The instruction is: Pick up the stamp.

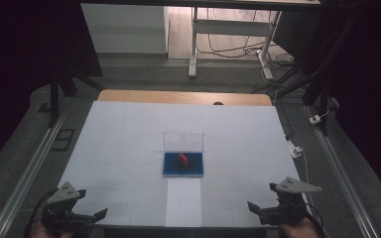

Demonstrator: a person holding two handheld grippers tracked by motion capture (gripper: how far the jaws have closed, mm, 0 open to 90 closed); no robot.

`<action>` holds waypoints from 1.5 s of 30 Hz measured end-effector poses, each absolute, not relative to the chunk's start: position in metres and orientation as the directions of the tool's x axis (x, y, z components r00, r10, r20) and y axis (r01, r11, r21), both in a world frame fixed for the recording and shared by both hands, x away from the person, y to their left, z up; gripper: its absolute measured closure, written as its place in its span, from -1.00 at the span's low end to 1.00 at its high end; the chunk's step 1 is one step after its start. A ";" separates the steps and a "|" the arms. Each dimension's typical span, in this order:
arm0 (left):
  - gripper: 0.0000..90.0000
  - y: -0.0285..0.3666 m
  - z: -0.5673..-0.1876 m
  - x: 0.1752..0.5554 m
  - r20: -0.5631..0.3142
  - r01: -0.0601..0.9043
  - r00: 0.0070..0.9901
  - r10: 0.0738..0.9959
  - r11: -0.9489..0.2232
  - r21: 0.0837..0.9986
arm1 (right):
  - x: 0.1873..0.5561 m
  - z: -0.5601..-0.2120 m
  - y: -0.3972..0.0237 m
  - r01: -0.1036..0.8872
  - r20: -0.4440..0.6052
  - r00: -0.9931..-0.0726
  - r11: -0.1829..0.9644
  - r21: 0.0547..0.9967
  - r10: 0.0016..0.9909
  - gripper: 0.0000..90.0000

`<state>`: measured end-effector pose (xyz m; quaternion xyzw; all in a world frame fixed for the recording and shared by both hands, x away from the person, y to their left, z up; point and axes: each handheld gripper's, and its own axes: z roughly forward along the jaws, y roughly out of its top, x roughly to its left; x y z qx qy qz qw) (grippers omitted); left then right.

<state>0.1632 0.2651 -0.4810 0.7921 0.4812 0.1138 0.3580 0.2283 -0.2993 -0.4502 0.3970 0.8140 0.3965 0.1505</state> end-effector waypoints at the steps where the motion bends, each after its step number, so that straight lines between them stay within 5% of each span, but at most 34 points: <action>1: -0.94 0.265 -0.481 0.163 -0.165 0.683 0.509 0.845 -0.280 0.675 | 0.229 -0.450 -0.298 0.521 0.068 -0.646 0.374 0.767 0.761 -1.00; 45: -1.00 0.263 -0.481 0.163 -0.151 0.680 0.513 0.845 -0.293 0.672 | 0.270 -0.450 -0.217 0.391 0.036 -0.810 0.492 0.778 0.586 -1.00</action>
